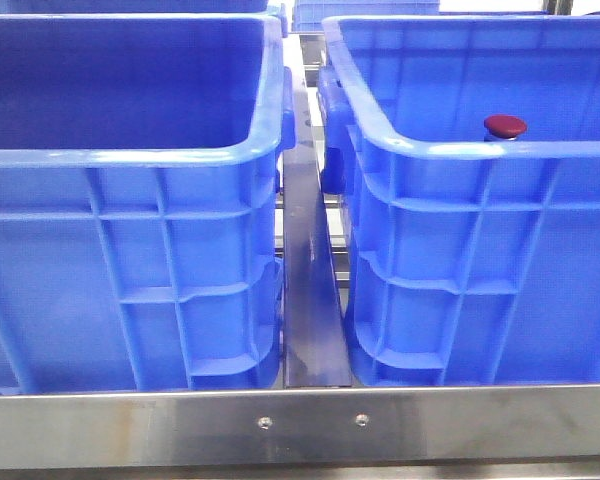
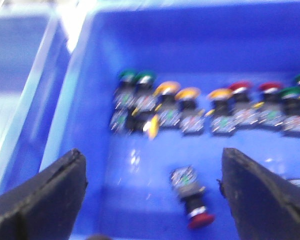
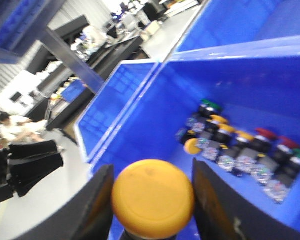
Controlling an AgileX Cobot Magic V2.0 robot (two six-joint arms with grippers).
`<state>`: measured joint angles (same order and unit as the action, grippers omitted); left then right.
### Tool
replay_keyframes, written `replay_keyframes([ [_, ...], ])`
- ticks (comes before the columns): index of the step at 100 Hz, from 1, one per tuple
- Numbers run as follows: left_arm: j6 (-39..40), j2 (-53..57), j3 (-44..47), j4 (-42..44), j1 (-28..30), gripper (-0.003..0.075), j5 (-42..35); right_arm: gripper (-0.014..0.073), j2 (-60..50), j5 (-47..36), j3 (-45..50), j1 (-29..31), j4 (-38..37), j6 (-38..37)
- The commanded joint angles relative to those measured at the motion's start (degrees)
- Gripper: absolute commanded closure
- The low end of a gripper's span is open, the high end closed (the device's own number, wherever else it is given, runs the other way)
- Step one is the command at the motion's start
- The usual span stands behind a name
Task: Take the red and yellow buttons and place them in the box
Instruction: 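Carry the yellow button with the right gripper over the other bin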
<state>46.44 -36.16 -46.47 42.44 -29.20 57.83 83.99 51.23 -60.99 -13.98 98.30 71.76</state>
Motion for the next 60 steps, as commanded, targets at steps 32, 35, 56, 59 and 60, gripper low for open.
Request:
replay_keyframes([
  [32, 5.4, 8.1, 6.8, 2.5, 1.9, 0.0606, -7.2, 0.0471, -7.2, -6.5, -2.1, 12.1, -3.4, 3.3],
  [35, 5.4, 8.6, 6.9, 2.6, 1.9, 0.0650, -7.9, 0.0471, -7.2, -7.4, -2.1, 13.1, -3.8, 3.7],
  [56, 5.4, 9.9, 6.9, 3.5, 1.9, 0.0739, -13.1, 0.0471, -7.0, -23.5, -2.0, 17.0, -6.6, 9.9],
  [59, 5.4, 9.9, 6.9, 3.5, 1.9, 0.0739, -13.3, 0.0471, -6.9, -26.4, -2.0, 17.0, -6.6, 11.3],
  [60, 5.4, 9.9, 6.9, 3.5, 1.9, 0.0739, -13.4, 0.0471, -6.8, -27.7, -2.0, 17.0, -6.6, 11.6],
])
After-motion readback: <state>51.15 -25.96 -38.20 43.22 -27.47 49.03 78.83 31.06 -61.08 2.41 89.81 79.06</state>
